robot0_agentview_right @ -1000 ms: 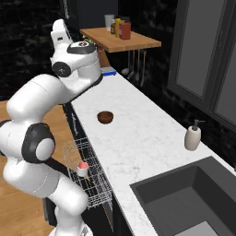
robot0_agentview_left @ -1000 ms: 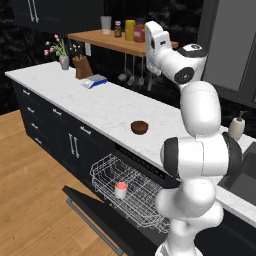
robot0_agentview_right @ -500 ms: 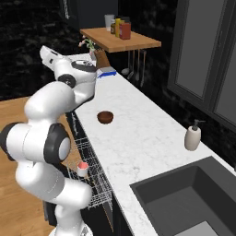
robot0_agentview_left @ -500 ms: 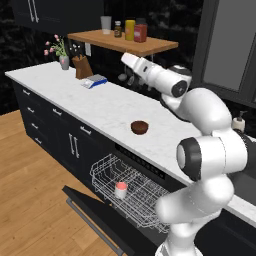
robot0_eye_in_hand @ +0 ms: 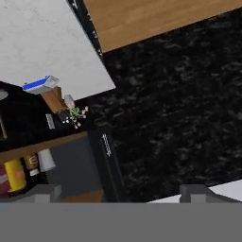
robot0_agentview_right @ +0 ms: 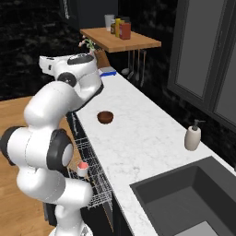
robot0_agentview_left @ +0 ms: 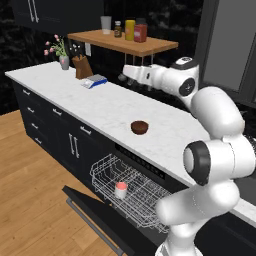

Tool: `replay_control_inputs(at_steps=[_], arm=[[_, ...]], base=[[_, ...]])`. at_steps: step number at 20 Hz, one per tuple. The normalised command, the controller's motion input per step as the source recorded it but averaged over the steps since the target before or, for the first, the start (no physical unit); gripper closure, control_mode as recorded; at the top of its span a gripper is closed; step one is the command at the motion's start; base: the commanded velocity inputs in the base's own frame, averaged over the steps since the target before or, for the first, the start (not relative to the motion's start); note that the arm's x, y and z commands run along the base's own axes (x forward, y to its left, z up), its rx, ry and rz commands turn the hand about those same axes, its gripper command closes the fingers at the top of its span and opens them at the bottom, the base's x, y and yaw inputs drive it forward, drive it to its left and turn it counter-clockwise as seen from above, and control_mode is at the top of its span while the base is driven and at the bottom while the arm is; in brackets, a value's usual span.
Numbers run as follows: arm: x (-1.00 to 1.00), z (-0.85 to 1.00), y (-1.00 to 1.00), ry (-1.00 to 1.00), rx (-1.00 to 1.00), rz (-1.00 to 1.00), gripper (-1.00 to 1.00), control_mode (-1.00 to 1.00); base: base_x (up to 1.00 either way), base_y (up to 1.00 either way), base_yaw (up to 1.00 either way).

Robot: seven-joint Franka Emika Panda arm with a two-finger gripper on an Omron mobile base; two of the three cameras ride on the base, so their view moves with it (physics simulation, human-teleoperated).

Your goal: Pick up the cup and bowl from the counter, place them in the dishwasher, and close the dishwasher door.

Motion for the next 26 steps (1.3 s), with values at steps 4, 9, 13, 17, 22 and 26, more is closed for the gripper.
replay_control_inputs(at_steps=[4,9,13,17,22,26], arm=[[0.01,0.87,0.0,0.36,0.61,0.24,-1.0,-1.0],[0.0,0.81,-0.02,0.47,0.71,0.25,-1.0,-1.0],[0.0,0.82,-0.02,0.48,0.81,0.27,-1.0,-1.0],[0.0,0.83,-0.03,0.42,0.84,0.26,-1.0,-1.0],[0.0,0.78,-0.09,0.4,0.85,0.22,-1.0,-1.0],[-0.03,0.72,-0.2,0.5,0.87,0.13,-1.0,-1.0]], base=[[0.0,0.0,0.0],[0.0,0.0,0.0],[0.0,0.0,0.0],[0.0,0.0,0.0],[0.0,0.0,0.0],[0.0,0.0,0.0]])
